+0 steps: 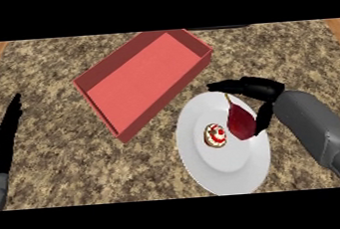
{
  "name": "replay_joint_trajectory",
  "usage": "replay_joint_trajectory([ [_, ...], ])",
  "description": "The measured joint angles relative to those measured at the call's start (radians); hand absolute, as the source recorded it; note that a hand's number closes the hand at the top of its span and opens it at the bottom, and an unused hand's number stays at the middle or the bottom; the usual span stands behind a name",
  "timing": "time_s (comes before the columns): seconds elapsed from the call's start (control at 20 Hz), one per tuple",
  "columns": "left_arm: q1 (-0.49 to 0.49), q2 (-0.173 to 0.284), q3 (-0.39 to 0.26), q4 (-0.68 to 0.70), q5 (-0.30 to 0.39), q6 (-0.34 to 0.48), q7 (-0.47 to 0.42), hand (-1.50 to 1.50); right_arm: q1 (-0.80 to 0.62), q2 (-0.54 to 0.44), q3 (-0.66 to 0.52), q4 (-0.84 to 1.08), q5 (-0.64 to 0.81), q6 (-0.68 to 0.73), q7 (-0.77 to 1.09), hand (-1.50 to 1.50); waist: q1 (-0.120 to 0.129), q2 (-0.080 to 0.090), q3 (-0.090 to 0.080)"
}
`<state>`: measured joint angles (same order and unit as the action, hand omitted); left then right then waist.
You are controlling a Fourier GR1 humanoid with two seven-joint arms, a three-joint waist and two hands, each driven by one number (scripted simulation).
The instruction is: Pick the pear from the plate and place it in the cardboard box
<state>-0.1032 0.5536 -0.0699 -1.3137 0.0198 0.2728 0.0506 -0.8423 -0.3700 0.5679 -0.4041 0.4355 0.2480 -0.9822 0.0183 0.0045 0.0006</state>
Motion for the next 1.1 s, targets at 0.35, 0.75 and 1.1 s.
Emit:
replay_joint_trajectory([
  [0.35, 0.006, -0.014, 0.013, 0.005, -0.018, 0.003, 0.001, 0.00, 0.015, -0.033, 0.000, -0.097, -0.026, 0.023, -0.005, -1.50, -0.012, -0.004, 0.000],
  [0.75, 0.004, -0.029, 0.036, 0.009, -0.041, -0.012, 0.003, 0.00, 0.070, -0.041, 0.029, -0.210, 0.008, 0.041, 0.048, -1.50, -0.016, -0.005, -0.001],
  [1.1, 0.007, -0.040, 0.055, -0.027, -0.066, -0.034, 0.037, 0.00, 0.081, 0.007, 0.023, -0.190, 0.069, 0.041, 0.100, 1.50, -0.011, -0.008, -0.005],
])
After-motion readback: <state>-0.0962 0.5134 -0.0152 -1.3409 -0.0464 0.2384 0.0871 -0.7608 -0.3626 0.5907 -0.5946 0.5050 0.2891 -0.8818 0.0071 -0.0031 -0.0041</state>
